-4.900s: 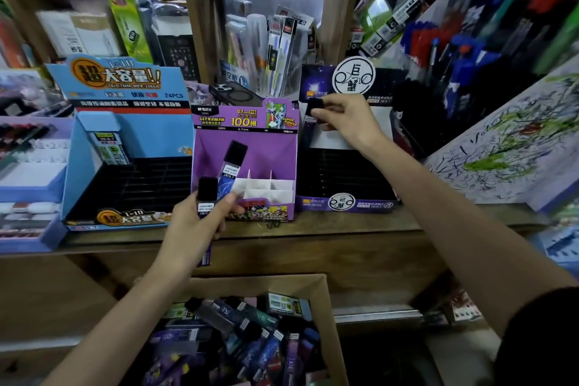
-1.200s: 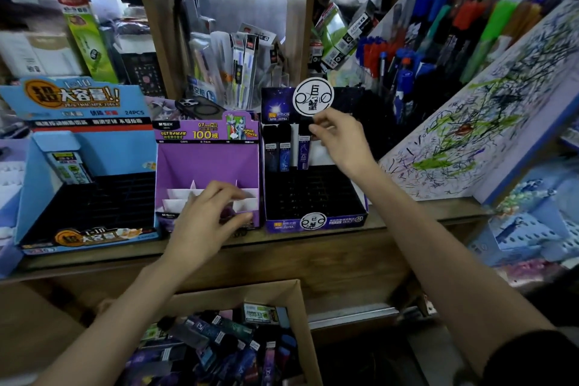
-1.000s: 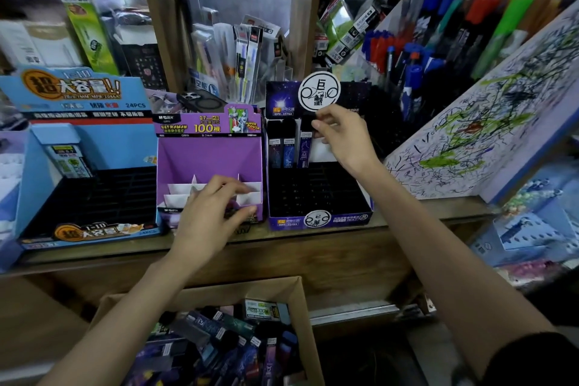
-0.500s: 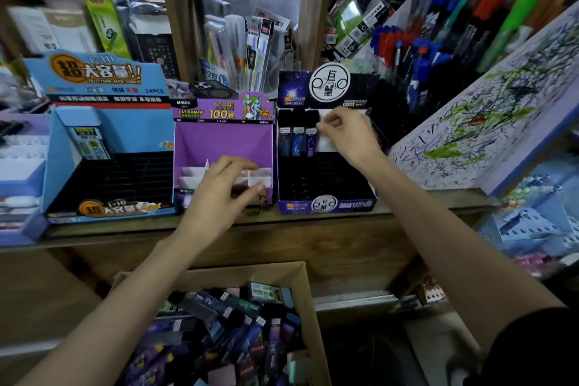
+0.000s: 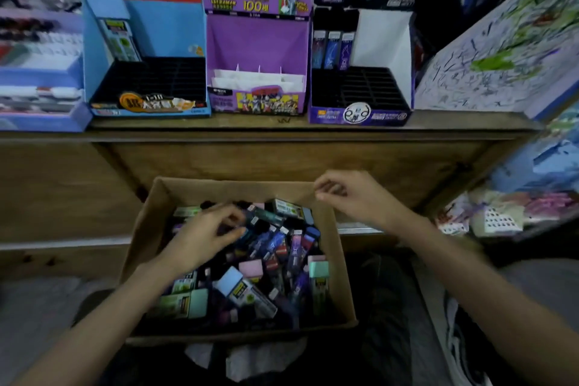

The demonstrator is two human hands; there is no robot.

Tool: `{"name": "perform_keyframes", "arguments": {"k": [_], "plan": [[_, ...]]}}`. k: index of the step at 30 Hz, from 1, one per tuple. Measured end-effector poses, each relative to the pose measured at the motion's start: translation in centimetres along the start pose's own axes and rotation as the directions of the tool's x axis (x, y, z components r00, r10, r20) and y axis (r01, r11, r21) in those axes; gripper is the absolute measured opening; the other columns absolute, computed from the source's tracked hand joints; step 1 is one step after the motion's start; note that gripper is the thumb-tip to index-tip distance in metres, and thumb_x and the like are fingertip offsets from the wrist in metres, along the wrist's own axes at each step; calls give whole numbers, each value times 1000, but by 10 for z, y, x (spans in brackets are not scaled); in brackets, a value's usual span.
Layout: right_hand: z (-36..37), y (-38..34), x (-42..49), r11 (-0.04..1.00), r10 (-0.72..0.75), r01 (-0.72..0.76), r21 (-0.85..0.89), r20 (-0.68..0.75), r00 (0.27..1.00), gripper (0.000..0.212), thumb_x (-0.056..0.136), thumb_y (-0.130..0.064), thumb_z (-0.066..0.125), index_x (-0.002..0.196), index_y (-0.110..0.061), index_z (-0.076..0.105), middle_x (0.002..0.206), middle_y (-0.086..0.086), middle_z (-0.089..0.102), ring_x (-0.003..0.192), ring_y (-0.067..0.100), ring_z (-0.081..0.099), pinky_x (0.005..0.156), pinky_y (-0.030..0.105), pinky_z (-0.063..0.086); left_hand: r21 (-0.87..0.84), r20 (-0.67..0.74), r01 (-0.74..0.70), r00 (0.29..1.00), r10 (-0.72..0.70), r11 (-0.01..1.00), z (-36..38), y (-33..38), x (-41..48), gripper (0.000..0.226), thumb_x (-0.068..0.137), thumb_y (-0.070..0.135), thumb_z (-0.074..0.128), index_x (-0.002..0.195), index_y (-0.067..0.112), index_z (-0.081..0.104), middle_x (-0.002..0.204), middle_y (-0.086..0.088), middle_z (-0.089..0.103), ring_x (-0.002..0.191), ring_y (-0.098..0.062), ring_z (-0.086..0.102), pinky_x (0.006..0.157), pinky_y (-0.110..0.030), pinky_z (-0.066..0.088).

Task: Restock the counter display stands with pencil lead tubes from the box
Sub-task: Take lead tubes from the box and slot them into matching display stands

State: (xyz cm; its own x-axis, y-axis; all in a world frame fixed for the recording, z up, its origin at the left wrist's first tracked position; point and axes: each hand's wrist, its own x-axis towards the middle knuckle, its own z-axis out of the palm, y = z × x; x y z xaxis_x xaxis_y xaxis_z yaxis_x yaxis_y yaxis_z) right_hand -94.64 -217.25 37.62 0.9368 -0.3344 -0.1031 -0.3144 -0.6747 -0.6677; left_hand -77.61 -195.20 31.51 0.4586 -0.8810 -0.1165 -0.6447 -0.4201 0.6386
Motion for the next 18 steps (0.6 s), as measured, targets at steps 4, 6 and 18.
{"name": "perform_keyframes", "arguments": {"k": [4,6,18], "plan": [[76,36,-2,980,195,-197,-10,199,961,18,91,-18,60,107,-12,64,104,3,66,98,14,61,83,20,48,-46,83,134,988,-130,990,40,-39,-15,23,87,20,66,107,10,60,105,-3,62,100,-16,60,83,-27,45],[110,47,-2,964,263,-261,-44,286,922,21,91,-19,60,110,-10,61,110,7,64,105,19,60,90,31,49,-41,121,180,977,-174,983,55,-55,-24,28,85,21,68,109,9,58,109,-7,58,105,-22,57,86,-30,44],[176,65,34,812,582,-581,-63,9,813,71,93,-41,52,146,-7,19,153,18,15,140,36,20,111,38,26,-33,-87,423,901,-424,906,77,-85,-36,77,71,42,78,132,8,46,130,-17,38,124,-35,36,105,-41,33]]}}
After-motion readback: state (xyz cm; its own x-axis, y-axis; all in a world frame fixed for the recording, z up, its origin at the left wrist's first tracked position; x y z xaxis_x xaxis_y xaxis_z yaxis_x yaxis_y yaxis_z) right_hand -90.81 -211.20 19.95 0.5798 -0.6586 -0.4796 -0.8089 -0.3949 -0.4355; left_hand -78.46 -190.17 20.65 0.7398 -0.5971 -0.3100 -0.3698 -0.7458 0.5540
